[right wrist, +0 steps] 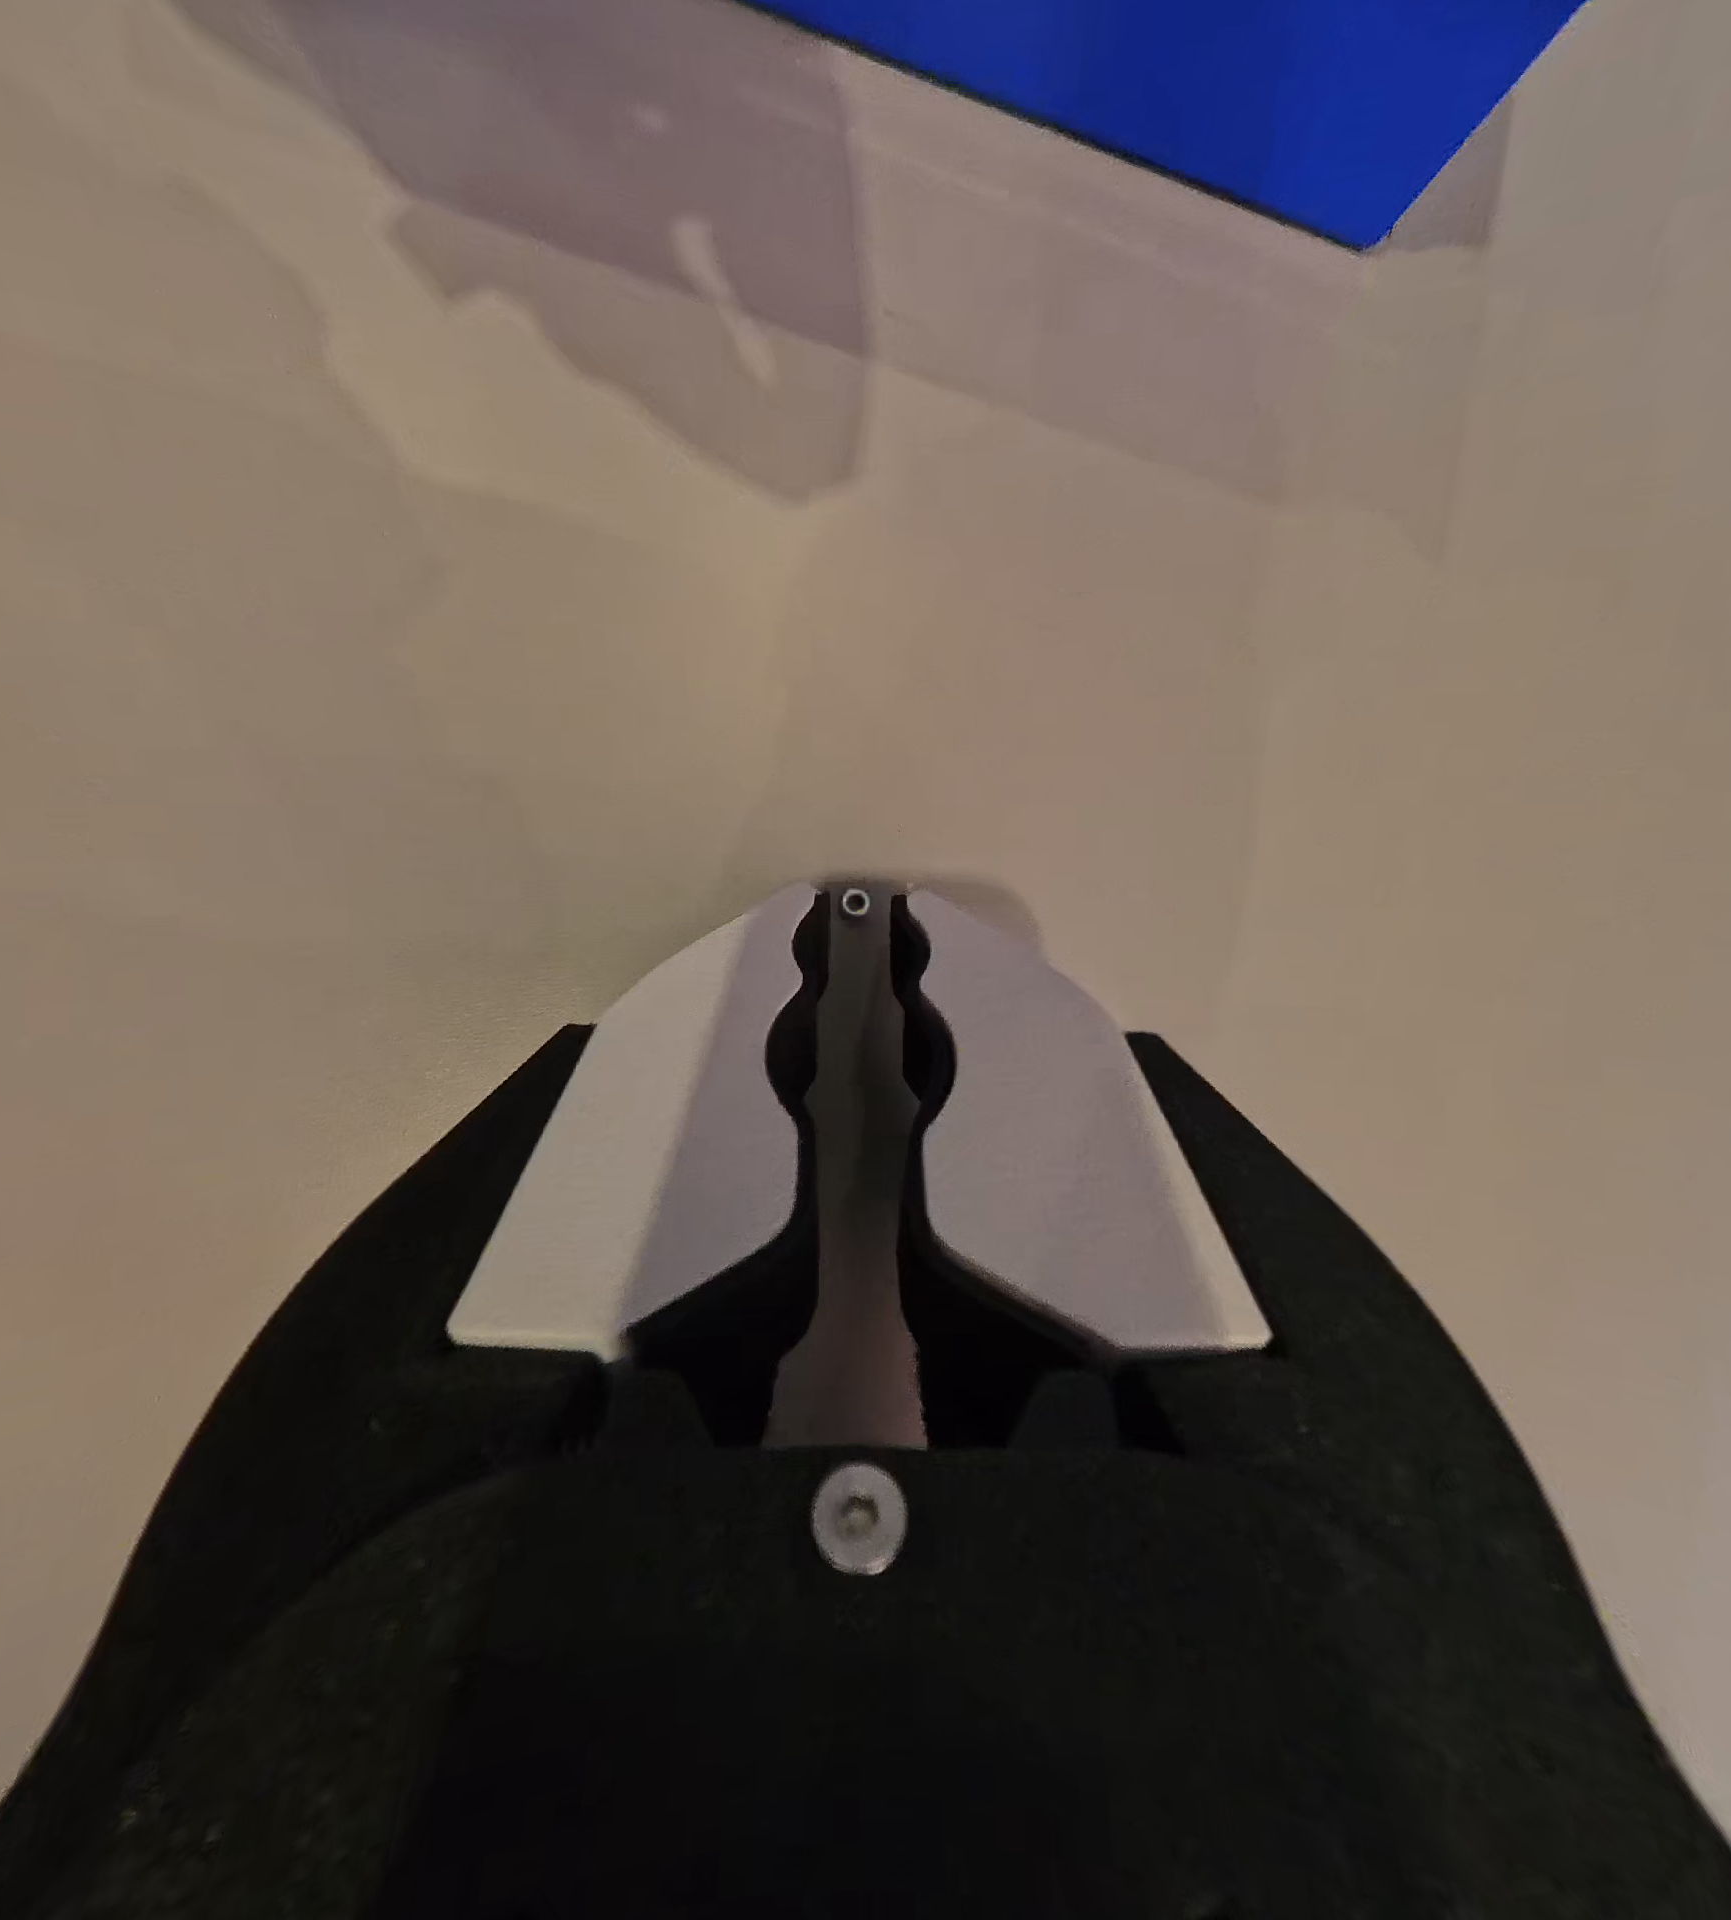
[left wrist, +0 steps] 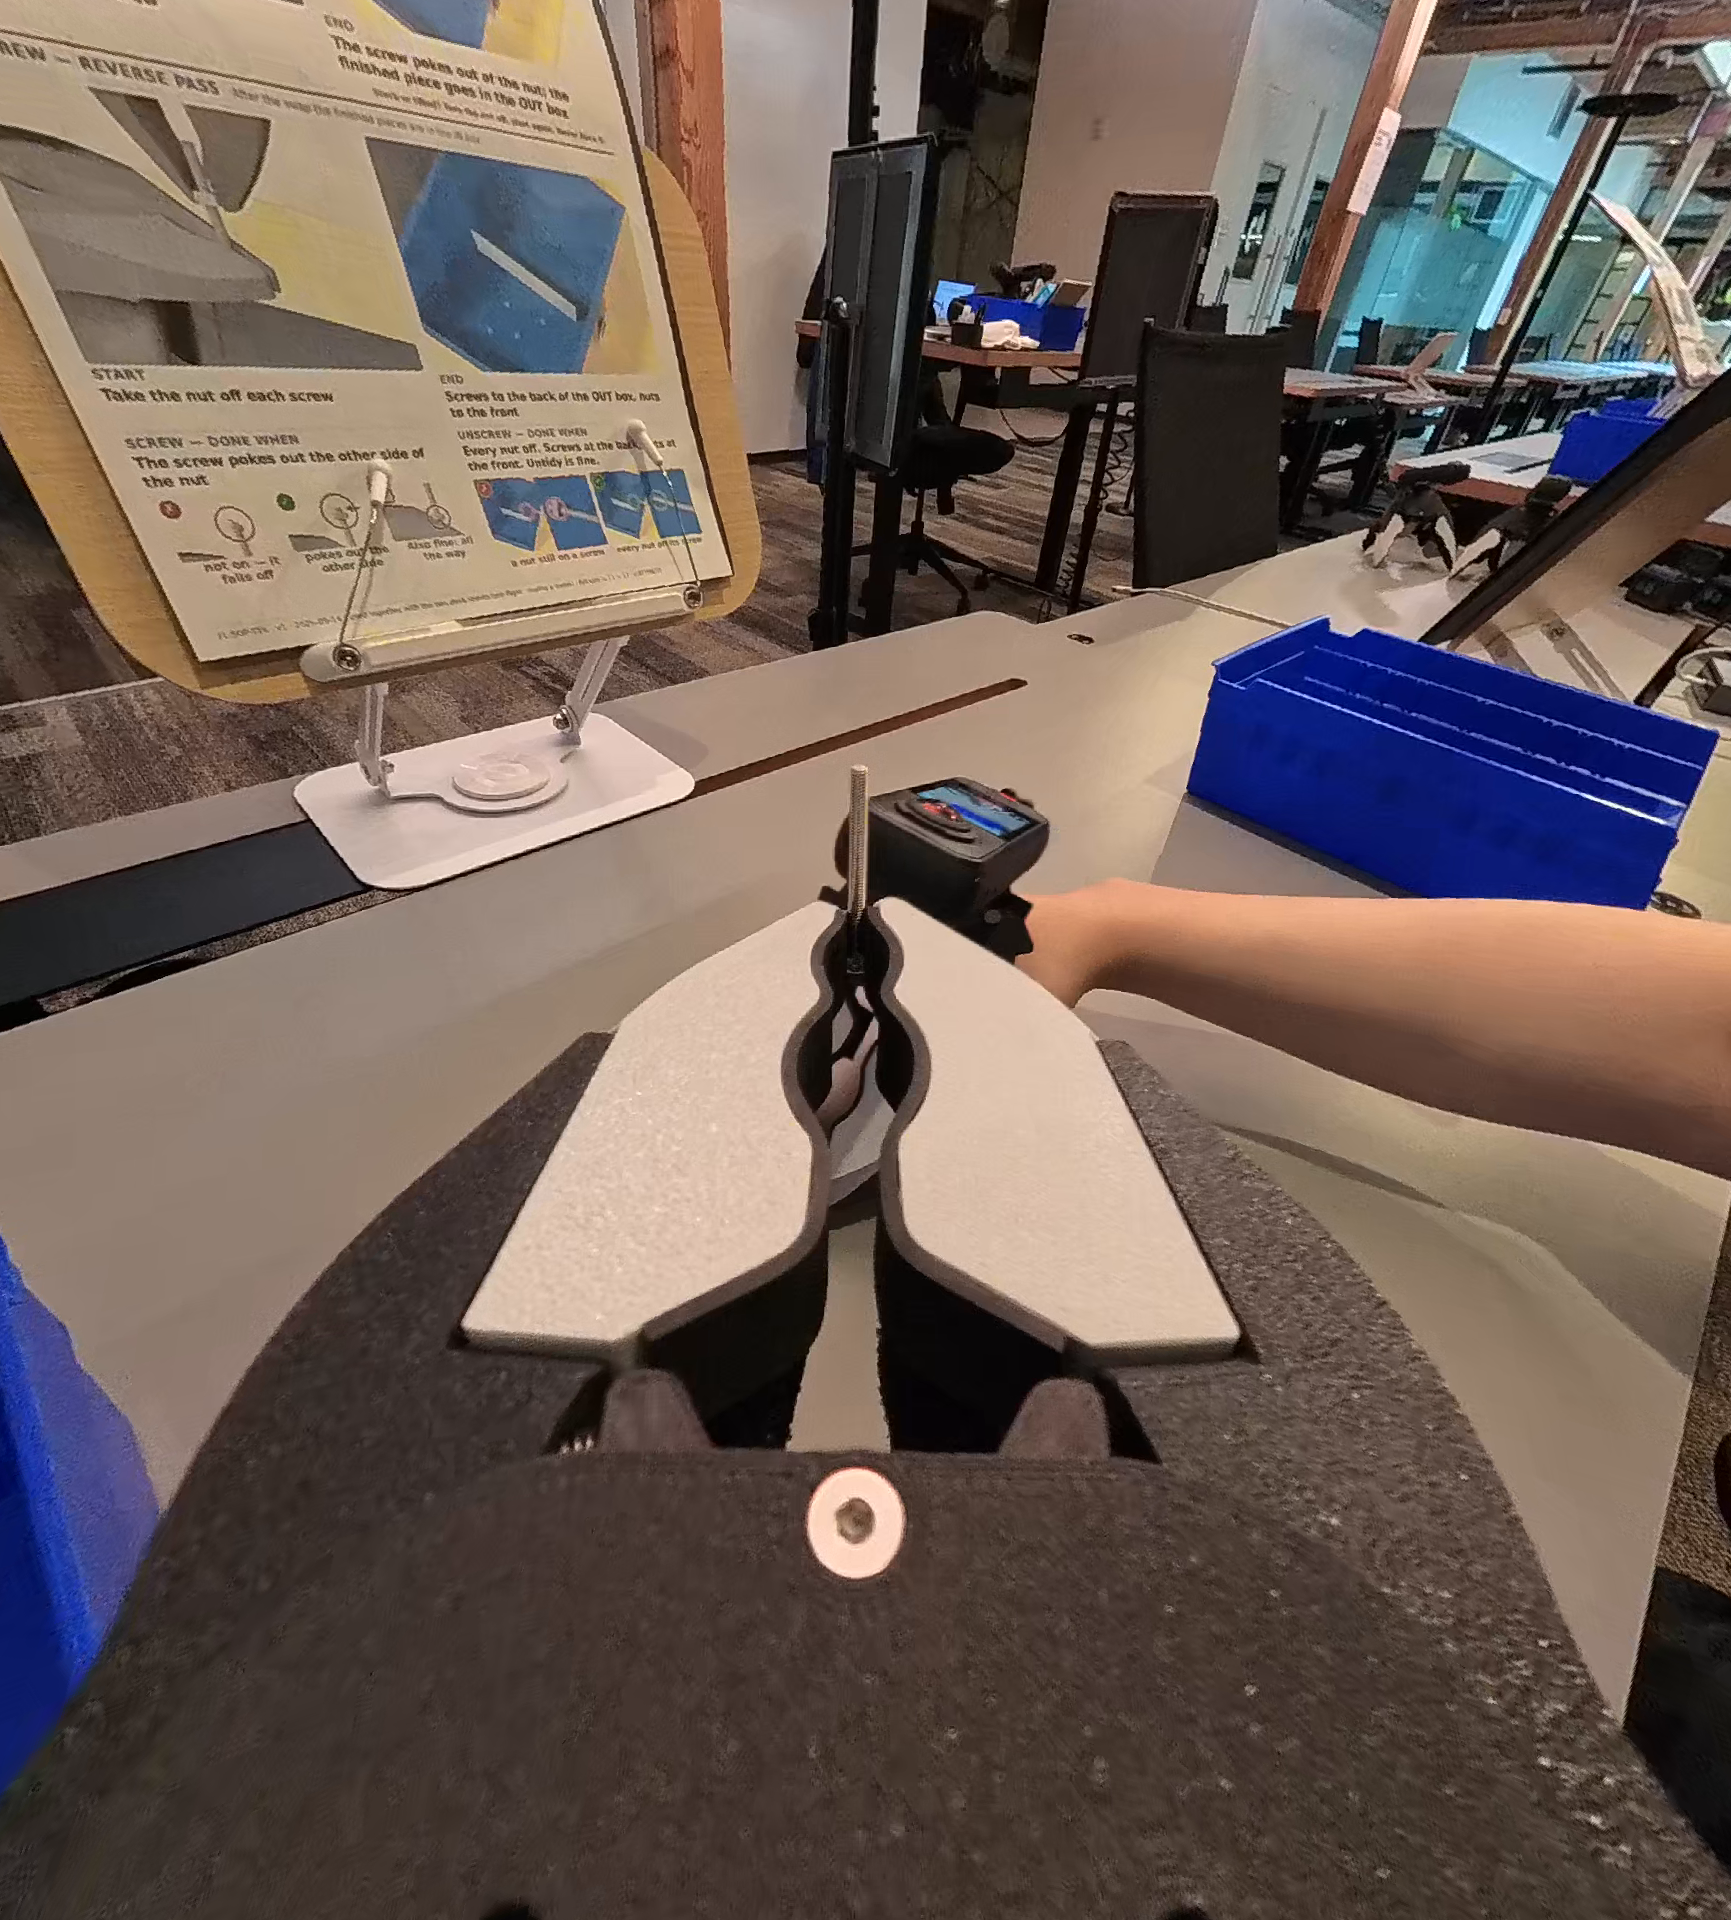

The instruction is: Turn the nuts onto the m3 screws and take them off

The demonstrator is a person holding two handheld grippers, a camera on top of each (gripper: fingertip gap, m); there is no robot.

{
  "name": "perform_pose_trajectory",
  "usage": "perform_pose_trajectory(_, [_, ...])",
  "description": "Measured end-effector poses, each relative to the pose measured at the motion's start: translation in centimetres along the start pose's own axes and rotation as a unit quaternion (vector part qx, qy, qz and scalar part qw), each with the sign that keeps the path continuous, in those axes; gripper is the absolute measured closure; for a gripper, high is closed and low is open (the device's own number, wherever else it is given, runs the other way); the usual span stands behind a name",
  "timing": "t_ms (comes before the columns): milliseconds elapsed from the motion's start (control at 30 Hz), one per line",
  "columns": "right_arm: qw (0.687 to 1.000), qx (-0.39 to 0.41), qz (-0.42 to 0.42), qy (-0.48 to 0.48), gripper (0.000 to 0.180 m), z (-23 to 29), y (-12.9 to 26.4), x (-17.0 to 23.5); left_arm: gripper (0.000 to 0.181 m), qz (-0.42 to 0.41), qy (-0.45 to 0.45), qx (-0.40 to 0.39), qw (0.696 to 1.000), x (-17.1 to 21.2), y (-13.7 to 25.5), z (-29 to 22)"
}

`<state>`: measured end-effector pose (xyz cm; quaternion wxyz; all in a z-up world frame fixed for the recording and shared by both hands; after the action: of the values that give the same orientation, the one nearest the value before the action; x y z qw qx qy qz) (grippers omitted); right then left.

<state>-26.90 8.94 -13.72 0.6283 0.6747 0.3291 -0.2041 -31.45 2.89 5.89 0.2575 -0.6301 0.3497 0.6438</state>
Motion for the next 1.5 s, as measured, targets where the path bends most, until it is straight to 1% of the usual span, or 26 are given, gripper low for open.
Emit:
perform_pose_trajectory(233, [1.000, -0.013, -0.003, -0.027, 0.167, 0.0, -0.5, 0.2, 0.179, -0.001, 0.004, 0.004, 1.000, 0.1, -0.2, -0.1])
perform_pose_trajectory(467, [0.999, -0.026, 0.007, -0.020, 0.174, 0.3, -0.5, 0.2, 0.179, -0.001, 0.004, 0.006, 1.000, 0.1, -0.2, 0.0])
perform_pose_trajectory(700, [0.998, -0.051, 0.028, -0.023, 0.170, 0.1, -0.6, 0.2, 0.179, -0.001, 0.002, 0.007, 1.000, 0.1, -0.1, -0.2])
perform_pose_trajectory(900, [0.997, -0.062, 0.046, -0.013, 0.174, 0.1, -0.7, 0.1, 0.179, -0.002, 0.002, 0.006, 1.000, 0.0, 0.1, -0.1])
perform_pose_trajectory(1067, [0.996, -0.073, 0.048, -0.026, 0.175, 0.1, -0.7, 0.1, 0.179, -0.004, 0.001, 0.006, 1.000, -0.2, 0.1, -0.1])
perform_pose_trajectory(1233, [0.996, -0.067, 0.042, -0.029, 0.175, 0.2, -0.6, 0.2, 0.179, -0.005, 0.001, 0.002, 1.000, -0.2, 0.2, 0.2])
perform_pose_trajectory(1300, [0.998, -0.055, 0.025, -0.033, 0.175, 0.4, 0.0, 0.1, 0.179, -0.005, 0.001, 0.000, 1.000, -0.1, 0.2, 0.4])
perform_pose_trajectory(1367, [0.998, -0.037, -0.013, -0.044, 0.175, 0.7, 1.3, -0.4, 0.179, -0.002, 0.002, 0.001, 1.000, 0.2, 0.0, 0.6])
perform_pose_trajectory(1500, [0.994, 0.009, -0.088, -0.060, 0.175, 1.2, 6.0, -1.2, 0.179, 0.019, 0.010, 0.017, 1.000, 1.4, -2.0, 0.5])
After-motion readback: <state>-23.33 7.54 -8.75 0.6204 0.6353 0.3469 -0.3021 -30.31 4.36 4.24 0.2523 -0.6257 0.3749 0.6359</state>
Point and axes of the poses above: each gripper's, where its closed fingertips meet, y back along the fingers, x out of its underside, z = x × y across the jaws, the point moved 1 cm from there along y, back along the fingers, and after that the axes turned 2 degrees about -y, right-handed, at the moved point
